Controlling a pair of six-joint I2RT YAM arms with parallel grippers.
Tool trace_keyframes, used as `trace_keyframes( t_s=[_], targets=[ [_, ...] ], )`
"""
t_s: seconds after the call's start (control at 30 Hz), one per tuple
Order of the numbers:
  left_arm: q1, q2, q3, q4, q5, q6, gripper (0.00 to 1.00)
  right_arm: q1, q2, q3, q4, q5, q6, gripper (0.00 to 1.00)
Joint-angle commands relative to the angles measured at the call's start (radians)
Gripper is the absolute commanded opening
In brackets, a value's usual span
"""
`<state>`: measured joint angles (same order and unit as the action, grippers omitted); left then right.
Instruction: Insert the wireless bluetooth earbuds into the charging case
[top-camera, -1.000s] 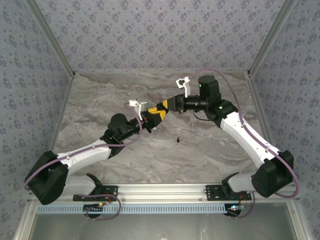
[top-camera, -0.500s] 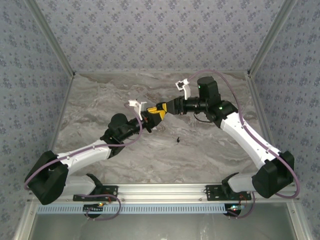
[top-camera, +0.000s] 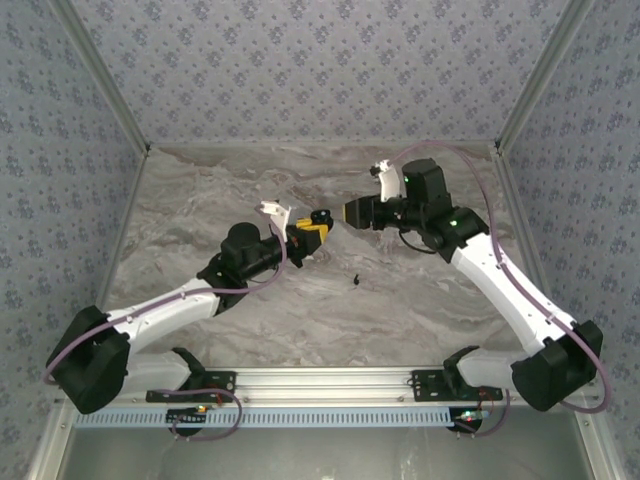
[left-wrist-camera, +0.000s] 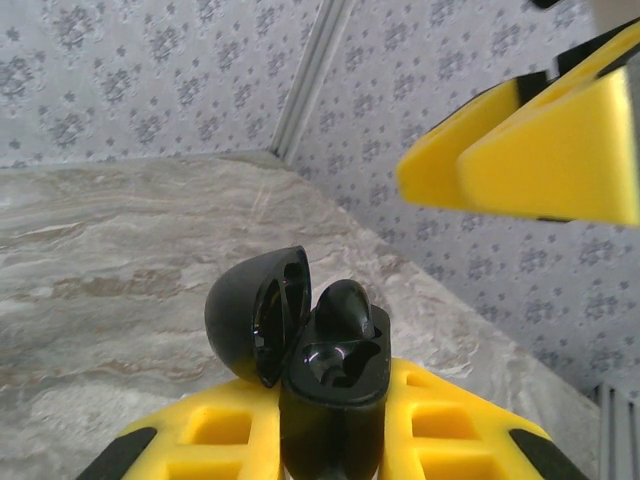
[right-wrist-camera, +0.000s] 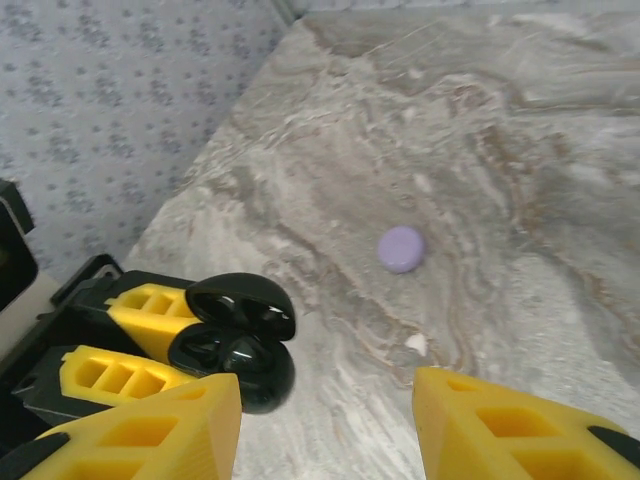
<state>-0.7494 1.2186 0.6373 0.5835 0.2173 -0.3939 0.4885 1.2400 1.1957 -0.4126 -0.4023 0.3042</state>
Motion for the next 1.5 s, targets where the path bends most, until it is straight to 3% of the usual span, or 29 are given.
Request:
trace_keyframes(
  t_s=[0.0,0.37,0.67,1.0,1.47],
  targets=[
    [-0.007,-0.046,0.042,-0.090,-0.047,0.073,0.19,-0.008,-0.028,-0.049,-0.087,0.125,-0.011,0.50],
    [-0.009,-0.093,0.044,-0.194,-0.078,0.151,0.19,-0.039,-0.020,-0.222,-0.132,0.169,0.031,0.50],
    [-0.008,-0.117,0.026,-0.198,-0.093,0.166,0.19,-0.045,0.097,-0.321,-0.084,0.093,0.088,0.51],
    [-0.010,-0.119,0.021,-0.198,-0.084,0.171,0.18,-0.033,0.229,-0.321,-0.086,0.136,0.135,0.51],
    [-0.009,-0.117,0.019,-0.198,-0.079,0.172,0.18,0.042,0.396,-0.249,-0.071,0.110,0.136,0.41]
  ],
)
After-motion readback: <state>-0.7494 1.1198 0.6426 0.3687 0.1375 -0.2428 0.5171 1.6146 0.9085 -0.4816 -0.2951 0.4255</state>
